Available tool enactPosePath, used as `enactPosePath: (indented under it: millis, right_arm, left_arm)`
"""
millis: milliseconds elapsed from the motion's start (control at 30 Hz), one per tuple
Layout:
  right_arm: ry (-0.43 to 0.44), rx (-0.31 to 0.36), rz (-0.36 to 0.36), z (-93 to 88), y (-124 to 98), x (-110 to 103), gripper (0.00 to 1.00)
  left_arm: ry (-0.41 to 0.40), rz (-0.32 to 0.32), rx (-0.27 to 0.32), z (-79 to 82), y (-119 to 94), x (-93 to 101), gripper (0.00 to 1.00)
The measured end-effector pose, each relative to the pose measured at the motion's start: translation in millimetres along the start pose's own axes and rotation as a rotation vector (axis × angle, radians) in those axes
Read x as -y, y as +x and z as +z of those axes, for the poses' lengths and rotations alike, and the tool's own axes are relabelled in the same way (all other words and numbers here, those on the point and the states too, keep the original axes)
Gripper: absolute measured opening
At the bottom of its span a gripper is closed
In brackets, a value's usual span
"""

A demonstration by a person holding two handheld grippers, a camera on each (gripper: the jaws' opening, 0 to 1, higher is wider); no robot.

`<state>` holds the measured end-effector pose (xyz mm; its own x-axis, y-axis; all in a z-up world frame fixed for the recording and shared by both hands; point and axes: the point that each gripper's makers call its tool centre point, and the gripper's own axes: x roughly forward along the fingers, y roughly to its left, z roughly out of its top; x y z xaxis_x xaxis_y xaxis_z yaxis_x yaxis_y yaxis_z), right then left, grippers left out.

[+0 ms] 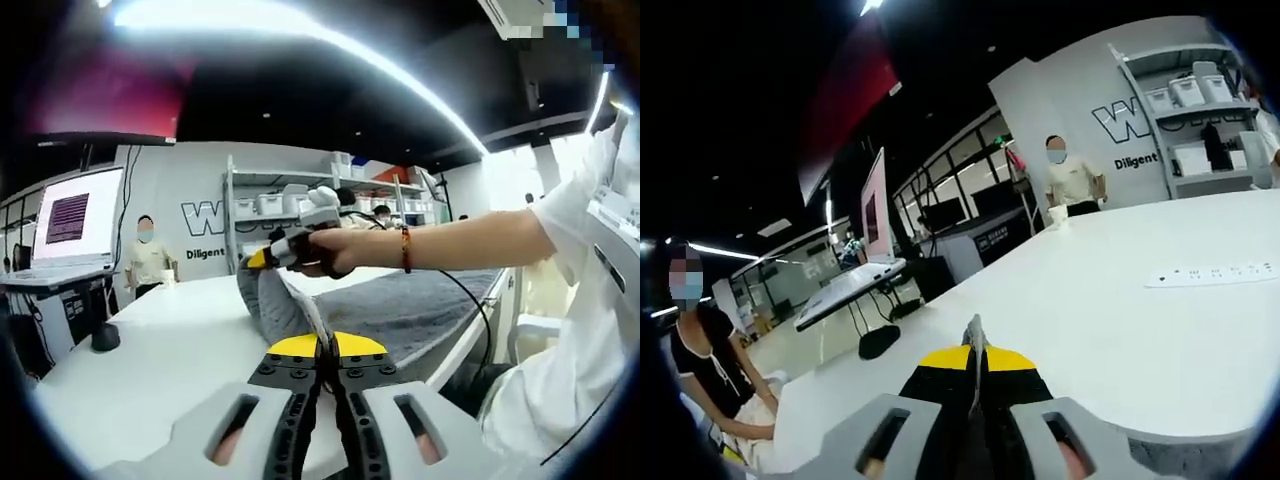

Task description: Open the folded towel by lifting each exposed corner and separating the folded layers until the towel lies flat within the target outline without major curled edges

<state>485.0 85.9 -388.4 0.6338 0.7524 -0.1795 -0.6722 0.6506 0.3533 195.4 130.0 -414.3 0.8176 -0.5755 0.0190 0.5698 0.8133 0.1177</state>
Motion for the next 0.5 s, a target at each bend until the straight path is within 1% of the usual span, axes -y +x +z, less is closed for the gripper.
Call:
enactPosePath:
  millis: [267, 400, 500]
  right_arm:
    - [0.002, -0.009, -0.002, -4.0, 5.5, 2.6, 0.00]
    - [-0.001, -0.017, 0.007, -5.6, 10.2, 0.8, 0.00]
    - [-0.001, -0.022, 0.013, -8.0, 12.8, -0.6, 0.00]
  left_arm:
    - [0.007, -0.016, -0.011, -3.8, -2.1, 0.4, 0.02]
    - [0.008, -0.019, -0.038, -10.7, -3.1, -0.8, 0.02]
    - [0.018, -0.020, -0.046, -12.6, -4.4, -1.3, 0.02]
